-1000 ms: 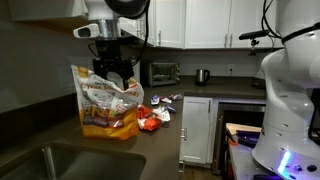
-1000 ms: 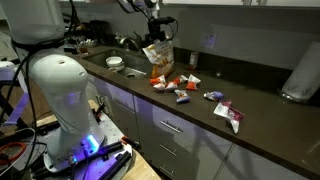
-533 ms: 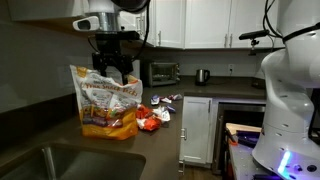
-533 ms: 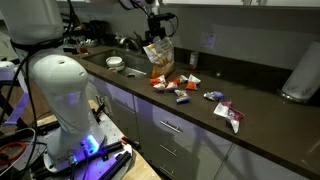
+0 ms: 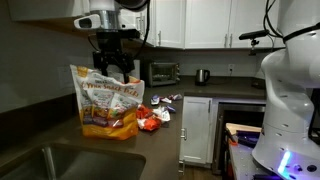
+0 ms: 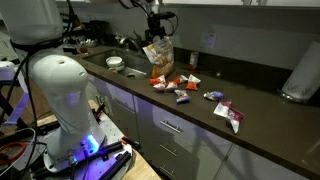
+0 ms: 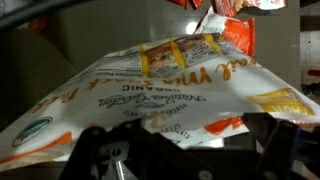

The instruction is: Remove two small packets from the pack on the countertop

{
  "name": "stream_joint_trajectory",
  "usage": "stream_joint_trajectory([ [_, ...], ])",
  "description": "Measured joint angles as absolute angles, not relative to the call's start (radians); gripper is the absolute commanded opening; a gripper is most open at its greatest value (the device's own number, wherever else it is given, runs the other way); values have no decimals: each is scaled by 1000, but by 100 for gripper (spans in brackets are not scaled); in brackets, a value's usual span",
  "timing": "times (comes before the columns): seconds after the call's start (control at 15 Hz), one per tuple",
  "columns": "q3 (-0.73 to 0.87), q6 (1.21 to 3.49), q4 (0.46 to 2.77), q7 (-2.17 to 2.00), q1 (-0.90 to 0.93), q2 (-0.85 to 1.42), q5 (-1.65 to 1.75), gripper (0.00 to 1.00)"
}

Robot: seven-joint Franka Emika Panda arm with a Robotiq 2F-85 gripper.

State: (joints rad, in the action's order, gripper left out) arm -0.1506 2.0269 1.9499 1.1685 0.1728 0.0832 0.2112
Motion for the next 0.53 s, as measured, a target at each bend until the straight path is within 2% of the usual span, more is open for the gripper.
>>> stream_joint_trajectory([
  [0.53,-154,1961,1943,1322,173,83,222,100],
])
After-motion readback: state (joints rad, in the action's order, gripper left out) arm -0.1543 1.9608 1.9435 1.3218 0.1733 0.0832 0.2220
